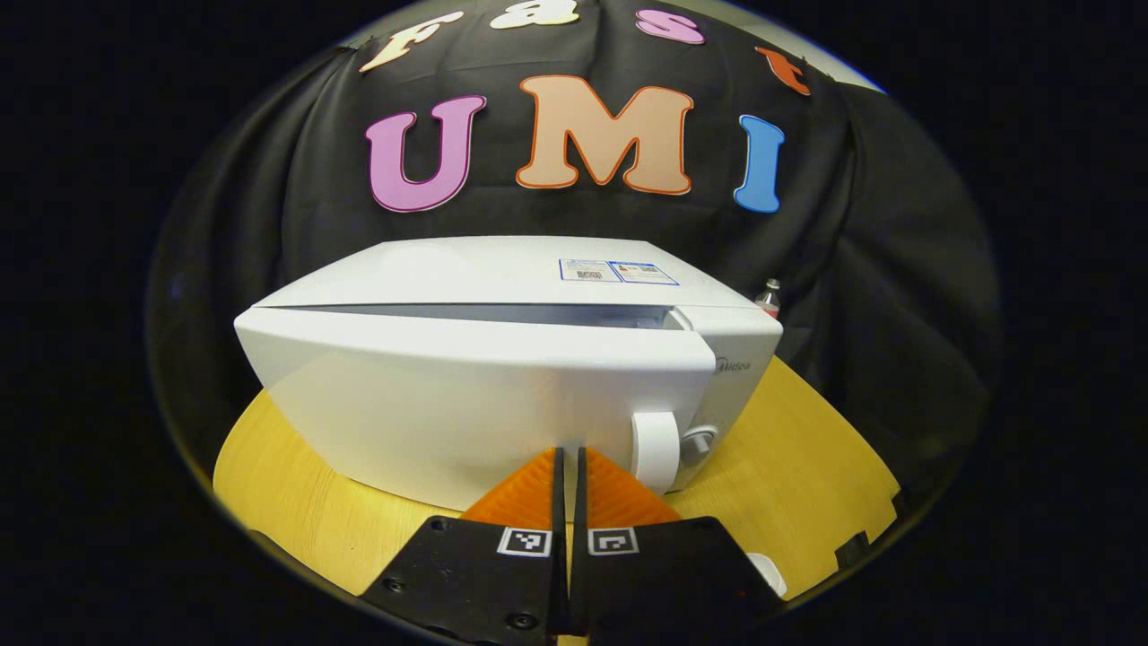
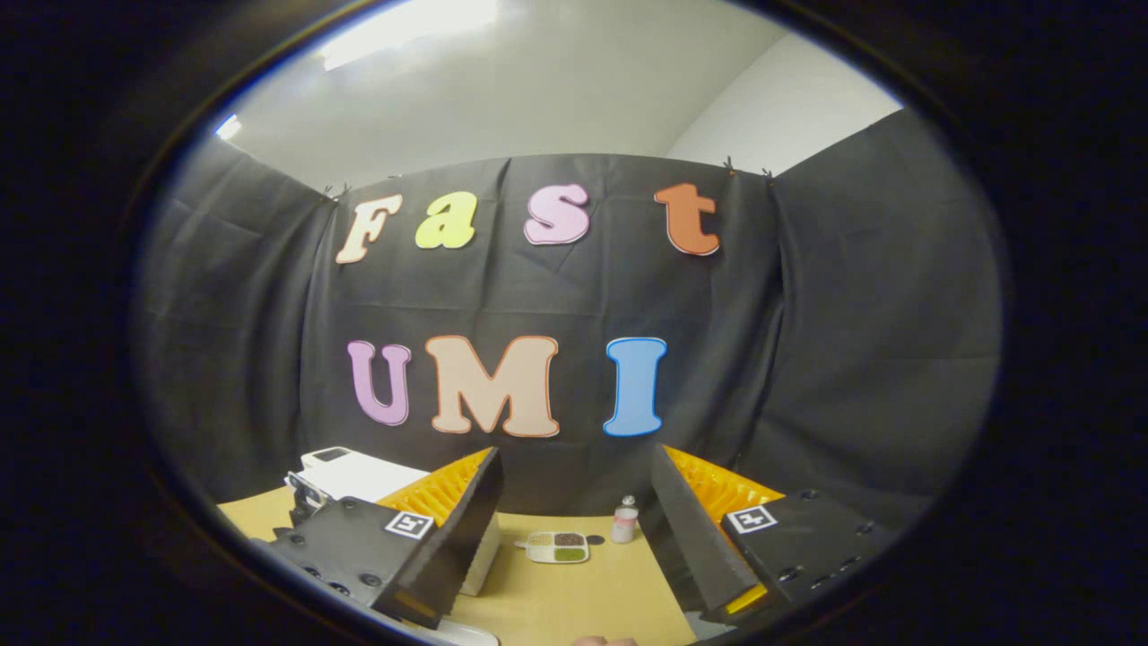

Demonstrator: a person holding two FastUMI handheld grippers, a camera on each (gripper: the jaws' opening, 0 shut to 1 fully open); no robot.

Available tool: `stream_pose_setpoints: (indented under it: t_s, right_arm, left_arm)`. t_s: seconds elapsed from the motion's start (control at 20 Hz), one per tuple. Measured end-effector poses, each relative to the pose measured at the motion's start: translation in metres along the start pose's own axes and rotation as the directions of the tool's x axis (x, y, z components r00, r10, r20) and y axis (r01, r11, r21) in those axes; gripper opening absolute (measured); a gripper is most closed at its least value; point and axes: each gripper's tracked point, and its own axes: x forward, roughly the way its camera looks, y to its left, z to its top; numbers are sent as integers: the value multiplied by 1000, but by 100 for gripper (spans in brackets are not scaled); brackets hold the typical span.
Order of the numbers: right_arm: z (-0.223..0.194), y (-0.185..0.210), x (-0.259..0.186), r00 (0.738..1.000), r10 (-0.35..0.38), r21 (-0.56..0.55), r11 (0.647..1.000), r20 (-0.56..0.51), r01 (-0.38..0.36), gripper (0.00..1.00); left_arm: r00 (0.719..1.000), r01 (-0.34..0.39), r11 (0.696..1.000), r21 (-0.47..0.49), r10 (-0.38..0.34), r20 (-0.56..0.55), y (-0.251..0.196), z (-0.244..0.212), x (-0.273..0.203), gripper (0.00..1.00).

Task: Open the microwave oven with the left hand, put the food in, and close the microwave oven.

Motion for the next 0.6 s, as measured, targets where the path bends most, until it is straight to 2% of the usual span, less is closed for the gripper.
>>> stream_pose_setpoints:
  t_s: [0.1, 0.2, 0.3, 0.35, 0.55, 0.6]
  right_arm:
    - [-2, -1, -1, 1000, -1, -2, 1000, -8, 1, 96]
    - [0, -2, -3, 1000, -3, -1, 1000, -6, 3, 100]
    - [2, -6, -4, 1000, -12, 0, 1000, -1, 12, 100]
    - [1, -7, -4, 1000, -14, 4, 1000, -4, 14, 96]
    - [-1, -6, -6, 1000, -18, 14, 1000, -15, 19, 96]
    - [-1, -5, -7, 1000, -18, 14, 1000, -16, 18, 100]
  left_arm:
    - [1000, -10, 1000, -5, 10, 4, 0, 5, 7, 5]
    - [1000, -19, 1000, -23, 19, -6, 2, 4, 11, 1]
    - [1000, -16, 999, -38, 16, -6, -1, 1, 13, 1]
    - [1000, -16, 999, -37, 16, -14, -1, 0, 15, 1]
    - [1000, -11, 998, -57, 9, -25, -3, -4, 17, 1]
    - [1000, -9, 999, -51, 9, -13, -4, 0, 20, 1]
